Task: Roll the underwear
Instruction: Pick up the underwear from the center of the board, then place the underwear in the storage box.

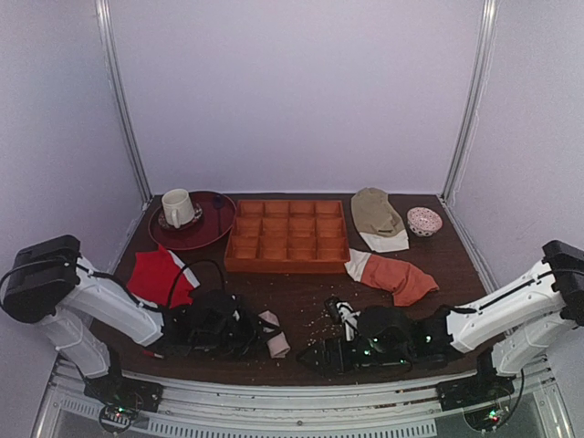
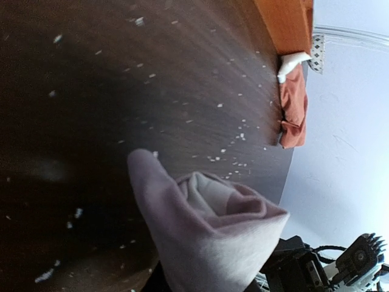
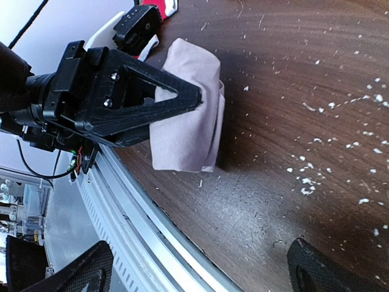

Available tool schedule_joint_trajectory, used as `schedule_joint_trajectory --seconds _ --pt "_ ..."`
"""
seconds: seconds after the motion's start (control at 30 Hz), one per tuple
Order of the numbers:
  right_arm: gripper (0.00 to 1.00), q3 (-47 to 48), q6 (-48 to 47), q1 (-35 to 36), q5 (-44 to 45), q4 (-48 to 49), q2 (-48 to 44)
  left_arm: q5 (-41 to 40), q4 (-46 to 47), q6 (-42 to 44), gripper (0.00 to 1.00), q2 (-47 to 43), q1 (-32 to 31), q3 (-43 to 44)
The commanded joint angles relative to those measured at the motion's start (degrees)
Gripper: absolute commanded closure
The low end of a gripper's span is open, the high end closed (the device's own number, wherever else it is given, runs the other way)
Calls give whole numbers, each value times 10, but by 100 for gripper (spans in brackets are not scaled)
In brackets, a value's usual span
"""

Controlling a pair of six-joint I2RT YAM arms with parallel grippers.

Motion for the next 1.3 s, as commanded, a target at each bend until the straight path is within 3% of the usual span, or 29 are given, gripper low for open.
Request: schedule_joint_trajectory --seconds 0.0,0.23,0.47,0.73,0.83,0.97,1.27 --pt "0 10 -30 -3 59 -153 -87 25 -139 74 100 -72 19 59" --pt "0 22 -48 -20 101 -270 -208 107 -369 184 100 -120 86 176" --pt "0 47 -64 -30 141 -376 -284 168 -592 353 100 -114 176 346" --pt "0 43 -63 -34 151 -422 -342 314 -745 543 100 34 306 553" --pt "0 45 -59 -34 156 -441 -357 366 -757 584 100 115 321 631" --pt "0 50 -54 -36 165 -470 -375 376 -722 590 100 179 331 683" --pt "0 61 -55 -37 182 -514 -391 405 -623 550 100 266 346 711"
